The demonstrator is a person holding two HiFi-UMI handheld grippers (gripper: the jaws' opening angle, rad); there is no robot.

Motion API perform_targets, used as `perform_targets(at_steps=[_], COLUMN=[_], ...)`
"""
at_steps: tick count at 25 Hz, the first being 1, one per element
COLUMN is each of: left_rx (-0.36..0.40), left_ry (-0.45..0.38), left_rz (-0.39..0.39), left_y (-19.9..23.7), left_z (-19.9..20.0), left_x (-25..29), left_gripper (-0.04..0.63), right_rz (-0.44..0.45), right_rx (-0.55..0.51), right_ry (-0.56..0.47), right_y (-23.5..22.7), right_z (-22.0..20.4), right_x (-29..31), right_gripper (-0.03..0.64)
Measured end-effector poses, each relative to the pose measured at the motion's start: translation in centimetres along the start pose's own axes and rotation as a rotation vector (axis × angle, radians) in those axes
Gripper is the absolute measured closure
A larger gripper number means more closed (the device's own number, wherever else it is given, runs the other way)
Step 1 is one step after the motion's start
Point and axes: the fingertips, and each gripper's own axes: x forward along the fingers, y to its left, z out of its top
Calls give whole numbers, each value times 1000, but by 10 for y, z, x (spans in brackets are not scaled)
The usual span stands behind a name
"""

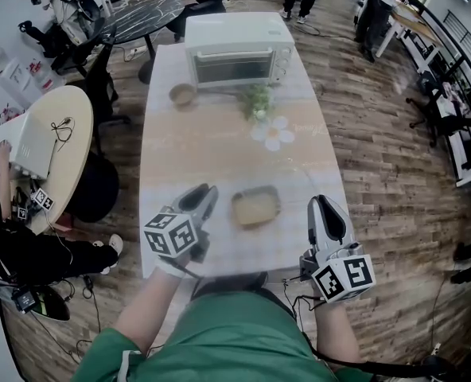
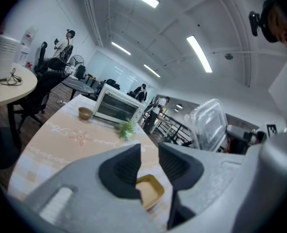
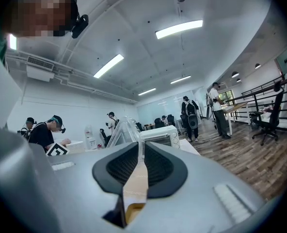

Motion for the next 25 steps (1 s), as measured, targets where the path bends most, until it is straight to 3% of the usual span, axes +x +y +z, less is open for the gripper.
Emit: perform_targets(at_steps=[25], left_rx=[6], left_ry=[12], left_rz=[10], left_y=[4], left_z=[0], left_x=[-2], left_gripper=[483], right_rz=[7], right_rx=[27], right_ry=[8], right_y=[-1], right_z=[-7], right_x=[2], right_gripper=[575])
